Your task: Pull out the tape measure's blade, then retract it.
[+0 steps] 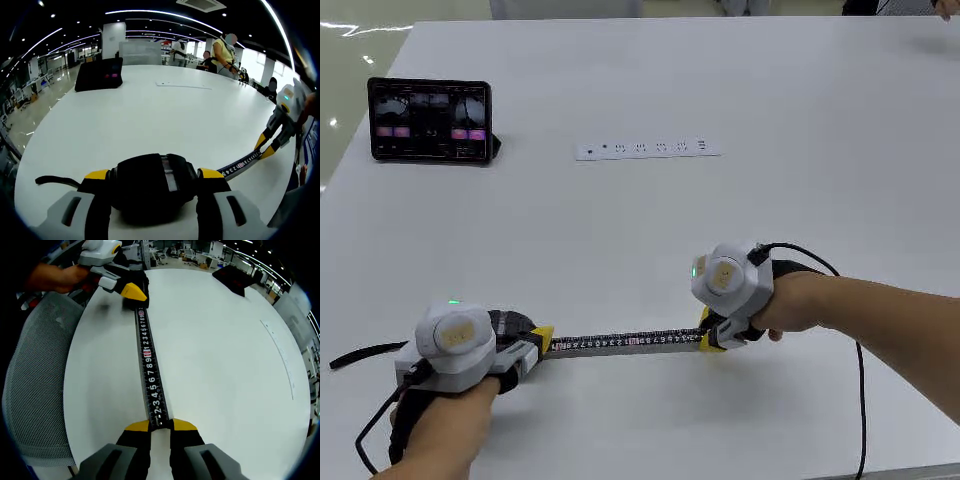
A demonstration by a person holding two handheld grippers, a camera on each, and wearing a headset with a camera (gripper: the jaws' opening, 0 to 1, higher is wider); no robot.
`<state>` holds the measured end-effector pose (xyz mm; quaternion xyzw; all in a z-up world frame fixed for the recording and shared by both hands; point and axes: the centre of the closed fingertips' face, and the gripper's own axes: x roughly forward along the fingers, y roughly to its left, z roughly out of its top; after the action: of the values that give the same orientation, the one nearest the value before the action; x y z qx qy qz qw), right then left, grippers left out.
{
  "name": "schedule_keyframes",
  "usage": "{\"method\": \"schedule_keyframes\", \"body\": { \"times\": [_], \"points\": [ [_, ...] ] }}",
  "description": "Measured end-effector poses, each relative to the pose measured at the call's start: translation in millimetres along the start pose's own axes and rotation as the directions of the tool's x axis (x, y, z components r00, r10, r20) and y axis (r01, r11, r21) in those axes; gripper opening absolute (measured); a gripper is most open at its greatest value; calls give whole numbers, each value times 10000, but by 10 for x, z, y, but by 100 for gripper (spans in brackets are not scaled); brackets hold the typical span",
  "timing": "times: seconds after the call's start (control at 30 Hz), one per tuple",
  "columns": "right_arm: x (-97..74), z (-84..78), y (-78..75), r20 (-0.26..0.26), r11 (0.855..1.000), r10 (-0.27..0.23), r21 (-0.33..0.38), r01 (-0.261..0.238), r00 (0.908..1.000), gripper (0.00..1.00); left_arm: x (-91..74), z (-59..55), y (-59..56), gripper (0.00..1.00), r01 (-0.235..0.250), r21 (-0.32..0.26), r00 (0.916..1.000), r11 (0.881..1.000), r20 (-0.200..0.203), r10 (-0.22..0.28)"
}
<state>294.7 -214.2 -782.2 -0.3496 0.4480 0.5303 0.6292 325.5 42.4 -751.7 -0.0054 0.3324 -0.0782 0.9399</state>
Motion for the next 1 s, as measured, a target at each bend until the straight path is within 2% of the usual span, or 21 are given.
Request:
{"method": "schedule_keyframes", "body": {
  "times": [0.63, 1.0],
  "points": [
    [25, 58, 17, -290, 9995, 38, -308, -47, 9996, 10, -5, -4, -4, 66, -11, 33, 10000, 10000, -64, 12],
    [37, 96, 31, -303, 9998, 17, -213, -24, 9995, 11, -13, -3, -10, 66, -28, 63, 10000, 10000, -68, 29]
  ]
}}
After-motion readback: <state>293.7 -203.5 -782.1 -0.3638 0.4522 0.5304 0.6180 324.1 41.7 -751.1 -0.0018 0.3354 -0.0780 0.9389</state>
